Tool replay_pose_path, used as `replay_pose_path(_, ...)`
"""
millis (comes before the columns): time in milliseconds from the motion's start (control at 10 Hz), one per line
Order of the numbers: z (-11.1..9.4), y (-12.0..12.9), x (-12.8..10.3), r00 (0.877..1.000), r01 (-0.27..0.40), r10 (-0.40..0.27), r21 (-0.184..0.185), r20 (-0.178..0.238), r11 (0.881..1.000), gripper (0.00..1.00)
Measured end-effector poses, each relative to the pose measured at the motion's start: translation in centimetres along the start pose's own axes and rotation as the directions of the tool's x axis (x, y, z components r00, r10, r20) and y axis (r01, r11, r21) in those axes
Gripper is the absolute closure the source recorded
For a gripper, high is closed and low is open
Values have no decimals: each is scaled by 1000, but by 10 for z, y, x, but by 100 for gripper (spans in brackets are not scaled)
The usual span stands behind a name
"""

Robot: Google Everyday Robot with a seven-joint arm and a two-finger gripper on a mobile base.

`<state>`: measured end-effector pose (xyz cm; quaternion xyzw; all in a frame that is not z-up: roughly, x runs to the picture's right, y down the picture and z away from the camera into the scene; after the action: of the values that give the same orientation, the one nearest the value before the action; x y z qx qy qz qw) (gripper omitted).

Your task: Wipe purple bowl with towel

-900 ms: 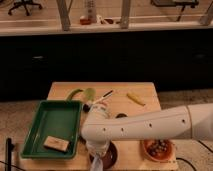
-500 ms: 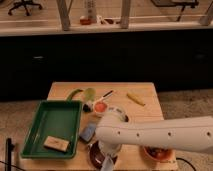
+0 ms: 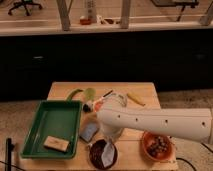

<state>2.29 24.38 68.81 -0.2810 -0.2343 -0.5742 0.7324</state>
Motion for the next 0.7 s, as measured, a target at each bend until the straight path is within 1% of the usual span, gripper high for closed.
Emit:
replay_pose_path(200, 2, -27, -2, 997, 64, -64, 13, 30, 998, 100)
replay_pose_path(400, 5, -51, -13, 987, 144, -146, 27, 62, 989, 100)
replay_pose_path(500, 7, -58, -24, 979, 187, -189, 33, 79, 982, 100)
replay_pose_path(700, 12, -58, -46, 965, 236, -239, 34, 109, 971, 100)
